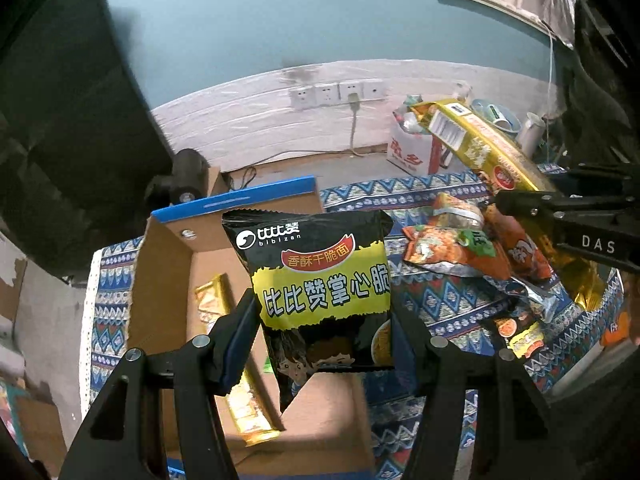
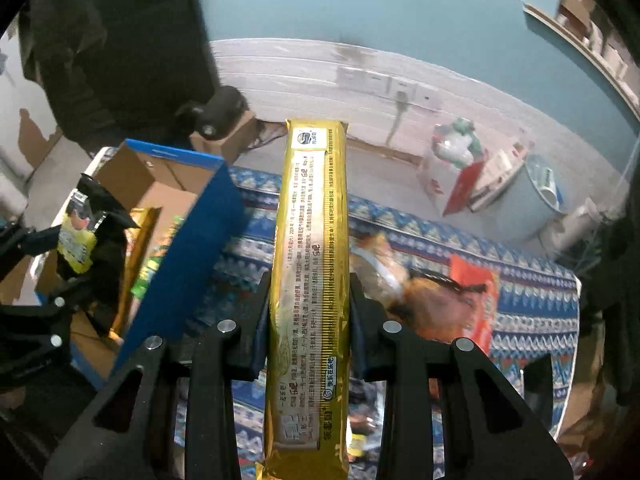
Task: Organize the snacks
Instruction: 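Carry both snacks over the cardboard box and release them inside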
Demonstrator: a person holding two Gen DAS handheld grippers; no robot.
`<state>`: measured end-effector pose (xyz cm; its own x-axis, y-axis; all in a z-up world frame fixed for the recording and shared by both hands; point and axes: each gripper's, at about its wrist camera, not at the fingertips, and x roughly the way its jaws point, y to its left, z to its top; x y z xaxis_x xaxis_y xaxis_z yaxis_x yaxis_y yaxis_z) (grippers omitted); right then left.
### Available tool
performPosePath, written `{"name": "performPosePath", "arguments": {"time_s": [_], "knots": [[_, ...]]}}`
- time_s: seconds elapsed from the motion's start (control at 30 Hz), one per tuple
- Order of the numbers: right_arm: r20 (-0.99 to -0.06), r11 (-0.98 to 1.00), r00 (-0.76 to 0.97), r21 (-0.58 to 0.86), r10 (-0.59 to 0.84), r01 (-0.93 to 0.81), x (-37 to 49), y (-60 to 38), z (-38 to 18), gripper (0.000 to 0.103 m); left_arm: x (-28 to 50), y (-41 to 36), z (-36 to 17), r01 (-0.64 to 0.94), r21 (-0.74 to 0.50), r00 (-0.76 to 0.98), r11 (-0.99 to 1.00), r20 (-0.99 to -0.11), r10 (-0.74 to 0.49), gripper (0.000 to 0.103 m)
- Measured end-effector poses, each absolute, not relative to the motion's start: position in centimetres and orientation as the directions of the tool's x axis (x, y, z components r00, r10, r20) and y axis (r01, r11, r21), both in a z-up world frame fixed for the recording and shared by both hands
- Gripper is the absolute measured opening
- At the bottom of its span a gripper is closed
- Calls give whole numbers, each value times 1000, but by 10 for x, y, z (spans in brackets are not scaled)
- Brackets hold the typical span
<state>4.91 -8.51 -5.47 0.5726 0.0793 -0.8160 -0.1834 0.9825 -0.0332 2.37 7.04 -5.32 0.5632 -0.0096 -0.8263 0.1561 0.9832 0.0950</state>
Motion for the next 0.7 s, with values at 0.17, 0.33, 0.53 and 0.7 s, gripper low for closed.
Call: {"name": "performPosePath", "arguments": {"time_s": [0.17,0.33,0.53,0.7], "knots": [[-828,973,552,-30,103,-227,59,-51,-59,31,23,94,-55,112,103,569,988,-822,21,62],[-842,961,522,-19,132,-275,69,-15,-67,31,24,121,-61,63,98,560,993,-827,46,62],[-856,948,494,-15,153,-319,80,19,-77,31,25,151,-69,5,89,540,996,-839,72,62],[-865,941,472,3,171,-337,91,38,-84,31,26,171,-75,-40,82,522,996,-848,91,62]]}}
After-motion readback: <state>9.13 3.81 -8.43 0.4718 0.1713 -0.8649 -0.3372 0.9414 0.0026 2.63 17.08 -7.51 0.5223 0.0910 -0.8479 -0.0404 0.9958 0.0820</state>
